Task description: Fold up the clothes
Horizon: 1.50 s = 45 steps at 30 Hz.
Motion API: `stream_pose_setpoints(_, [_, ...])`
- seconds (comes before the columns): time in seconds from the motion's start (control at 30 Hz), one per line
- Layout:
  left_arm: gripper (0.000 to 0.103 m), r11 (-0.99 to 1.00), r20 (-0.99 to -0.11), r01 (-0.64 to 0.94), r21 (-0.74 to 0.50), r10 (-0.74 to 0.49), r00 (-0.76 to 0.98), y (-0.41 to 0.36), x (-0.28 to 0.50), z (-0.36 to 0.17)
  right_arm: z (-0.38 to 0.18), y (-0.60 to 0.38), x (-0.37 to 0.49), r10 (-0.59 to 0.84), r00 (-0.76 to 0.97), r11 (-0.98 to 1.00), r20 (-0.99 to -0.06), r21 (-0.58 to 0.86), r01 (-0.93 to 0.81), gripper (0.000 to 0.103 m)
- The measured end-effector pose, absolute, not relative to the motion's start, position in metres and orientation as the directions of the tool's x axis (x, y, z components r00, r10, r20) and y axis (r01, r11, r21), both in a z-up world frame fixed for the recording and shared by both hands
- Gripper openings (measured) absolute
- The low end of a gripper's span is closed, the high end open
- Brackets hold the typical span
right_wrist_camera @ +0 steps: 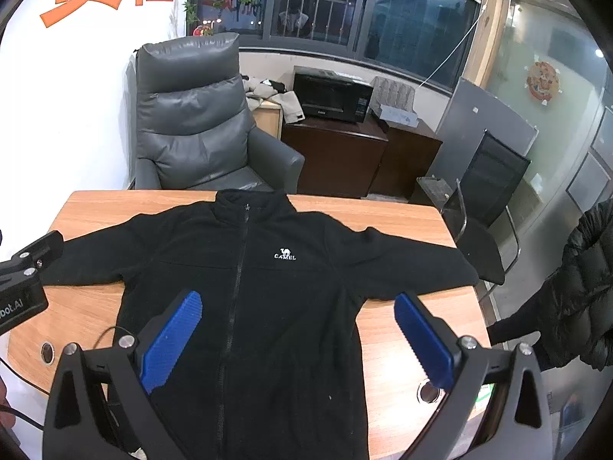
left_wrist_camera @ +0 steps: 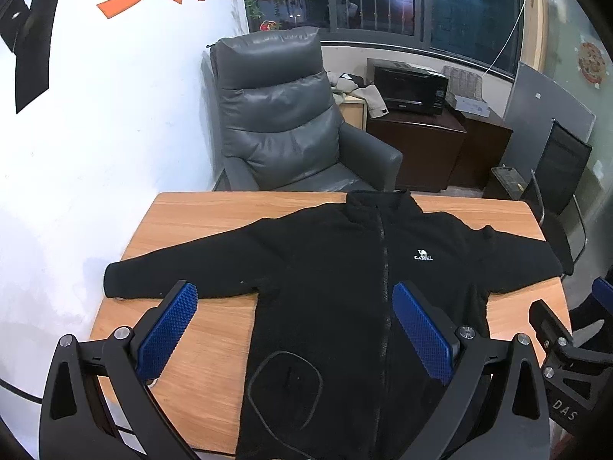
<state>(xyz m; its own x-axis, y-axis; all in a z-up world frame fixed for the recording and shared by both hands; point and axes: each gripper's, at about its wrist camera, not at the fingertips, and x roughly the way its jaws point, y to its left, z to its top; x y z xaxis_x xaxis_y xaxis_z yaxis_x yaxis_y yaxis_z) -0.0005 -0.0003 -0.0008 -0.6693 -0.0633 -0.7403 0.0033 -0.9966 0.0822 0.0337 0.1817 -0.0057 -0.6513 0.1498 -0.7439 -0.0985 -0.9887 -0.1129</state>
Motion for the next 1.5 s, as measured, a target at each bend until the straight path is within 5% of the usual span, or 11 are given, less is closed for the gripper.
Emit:
stream_pose_setpoints(0.83, [0.103, -0.997, -0.777, -0.025, 0.076, -0.044, -0.628, -0.004, -0.012, -0.01, 0.008, 0.183, 0.027, 0.241, -0.622, -0.97, -0.745, -0.196, -0.141, 0.103])
stream_pose_setpoints(1.37, [0.103, -0.979, -0.841, -0.197, 0.056, 0.06, -0.537, 0.047, -0.044, -0.044, -0.007, 0.268, 0.046, 0.11, -0.599, -0.964, -0.793, -0.232, 0.13, 0.103])
stream_pose_setpoints(1.5, [0.103, -0.983, -0.807, -0.179, 0.029, 0.083, -0.585, 0.068, -0.041, -0.054, -0.043, 0.308, 0.032, 0.091, -0.608, -0.992, -0.789, -0.127, 0.016, 0.103])
